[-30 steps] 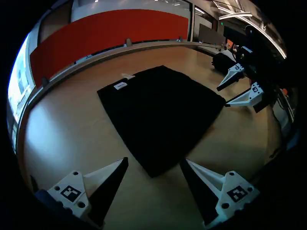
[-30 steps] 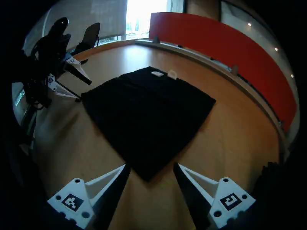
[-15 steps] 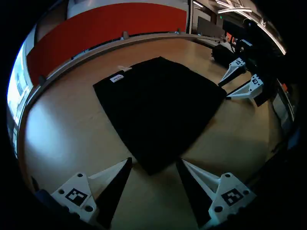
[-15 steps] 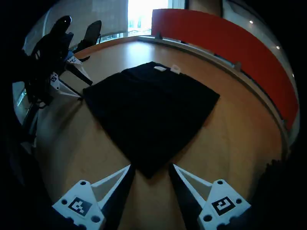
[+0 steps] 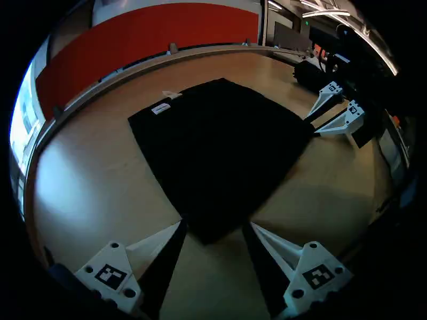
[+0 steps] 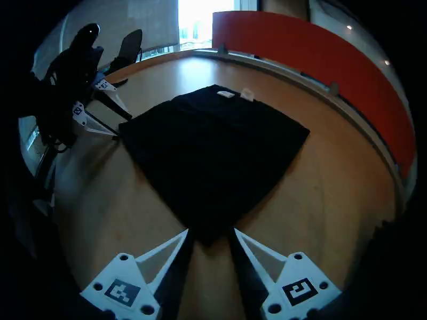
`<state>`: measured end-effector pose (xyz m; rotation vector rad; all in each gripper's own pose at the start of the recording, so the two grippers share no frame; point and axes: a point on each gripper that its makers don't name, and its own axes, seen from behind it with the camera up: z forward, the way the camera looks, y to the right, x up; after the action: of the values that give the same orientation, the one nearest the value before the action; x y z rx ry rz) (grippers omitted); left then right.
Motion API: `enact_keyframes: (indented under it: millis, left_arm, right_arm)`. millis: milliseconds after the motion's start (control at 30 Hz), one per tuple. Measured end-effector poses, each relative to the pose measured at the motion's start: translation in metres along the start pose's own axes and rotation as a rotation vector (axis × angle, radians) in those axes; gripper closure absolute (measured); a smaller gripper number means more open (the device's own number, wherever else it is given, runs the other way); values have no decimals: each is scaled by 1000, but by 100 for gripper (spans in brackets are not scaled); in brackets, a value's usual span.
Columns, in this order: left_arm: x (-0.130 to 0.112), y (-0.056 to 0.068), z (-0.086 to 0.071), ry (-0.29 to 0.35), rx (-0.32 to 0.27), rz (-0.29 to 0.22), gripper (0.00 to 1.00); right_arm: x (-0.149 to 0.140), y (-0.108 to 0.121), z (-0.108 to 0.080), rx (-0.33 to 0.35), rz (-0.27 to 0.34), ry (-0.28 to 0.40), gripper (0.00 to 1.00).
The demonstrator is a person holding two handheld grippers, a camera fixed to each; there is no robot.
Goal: Fold towel
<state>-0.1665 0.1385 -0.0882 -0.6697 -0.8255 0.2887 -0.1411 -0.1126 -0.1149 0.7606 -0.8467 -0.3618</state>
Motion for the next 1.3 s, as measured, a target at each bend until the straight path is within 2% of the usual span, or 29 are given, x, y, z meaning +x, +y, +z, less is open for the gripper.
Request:
enact_keyframes:
  millis: [100,167,233,367,567,900,1300]
  left_arm:
    - [0,-1,0,-1,6,-8,34]
    - [1,-2,0,-3,12,-15,44]
    - [1,-3,1,-5,15,-20,49]
    - [0,-5,1,-10,20,-25,67]
    - [3,-3,1,-17,15,-37,83]
    - [17,-3,-9,12,19,-81,85]
    - [46,0,-39,61,6,-112,86]
  right_arm:
    - [0,-1,0,1,-4,1,64]
    - [0,-2,0,1,-5,0,70]
    - [0,-2,0,-1,-7,0,75]
    - [1,-1,0,-12,-11,-2,81]
    - [4,3,-2,-35,-8,4,87]
    - [17,5,-14,-50,22,39,87]
    - [41,13,-46,-98,22,83,87]
